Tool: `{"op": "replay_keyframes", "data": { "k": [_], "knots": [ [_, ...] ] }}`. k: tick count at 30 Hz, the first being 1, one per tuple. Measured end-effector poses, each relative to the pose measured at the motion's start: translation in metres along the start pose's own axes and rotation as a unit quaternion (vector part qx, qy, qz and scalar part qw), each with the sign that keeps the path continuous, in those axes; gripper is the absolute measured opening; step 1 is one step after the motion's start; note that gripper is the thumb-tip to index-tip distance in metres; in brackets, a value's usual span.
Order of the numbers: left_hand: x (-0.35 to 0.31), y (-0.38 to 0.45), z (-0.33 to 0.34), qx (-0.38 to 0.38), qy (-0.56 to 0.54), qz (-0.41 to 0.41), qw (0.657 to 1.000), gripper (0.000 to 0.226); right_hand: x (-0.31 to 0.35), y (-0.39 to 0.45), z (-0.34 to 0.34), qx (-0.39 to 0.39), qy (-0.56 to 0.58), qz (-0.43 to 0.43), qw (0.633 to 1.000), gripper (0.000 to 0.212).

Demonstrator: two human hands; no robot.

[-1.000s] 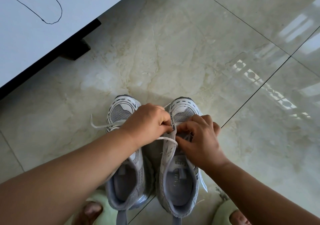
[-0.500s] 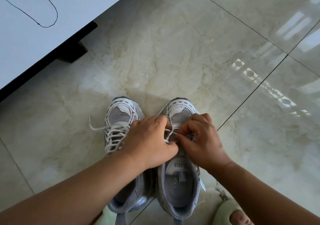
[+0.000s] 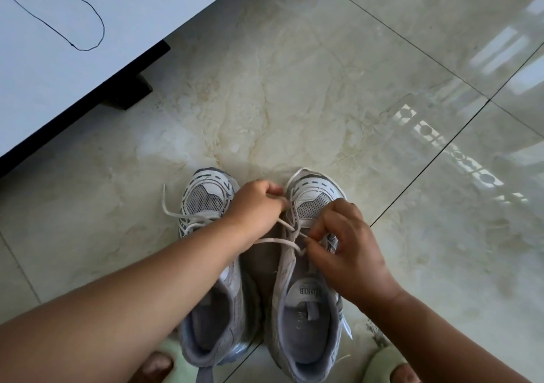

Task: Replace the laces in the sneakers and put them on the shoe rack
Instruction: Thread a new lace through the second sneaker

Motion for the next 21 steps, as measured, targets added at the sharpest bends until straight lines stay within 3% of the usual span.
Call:
{"op": "replay_keyframes", "data": {
  "k": [4, 8, 10, 12, 18, 21],
  "knots": [
    [-0.003, 0.011, -0.008, -0.074, -0.002, 0.085, 0.994, 0.031, 0.003, 0.000, 0.009, 0.016, -0.009, -0.025, 1.000, 0.012],
    [-0.024, 0.000, -0.021, -0.060, -0.045, 0.247, 0.966, 0.025, 0.005, -0.001, 0.014, 0.024, -0.024, -0.060, 0.998, 0.010],
    [-0.030, -0.009, -0.028, -0.040, 0.012, 0.359, 0.933, 0.020, 0.005, -0.001, 0.012, 0.010, -0.030, -0.065, 0.997, 0.013],
    [-0.022, -0.013, -0.029, -0.002, 0.108, 0.418, 0.902, 0.024, 0.006, -0.003, 0.011, -0.001, -0.022, -0.071, 0.997, 0.017],
    [0.009, -0.019, -0.014, 0.084, 0.300, 0.407, 0.858, 0.063, 0.001, -0.003, 0.009, -0.025, 0.037, -0.050, 0.998, 0.031],
    [0.006, -0.020, -0.006, 0.106, 0.349, 0.390, 0.846, 0.063, 0.006, -0.002, 0.011, -0.009, 0.050, -0.070, 0.996, 0.031]
  ]
}}
Point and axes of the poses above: each hand's wrist, its own y-axis towards the middle knuckle, its own z-axis out of the palm, x = y × z, the point moved 4 cm from there along y, towards the middle knuckle, and after that the axes turned 1 degree about -z, right-handed, at the moved point
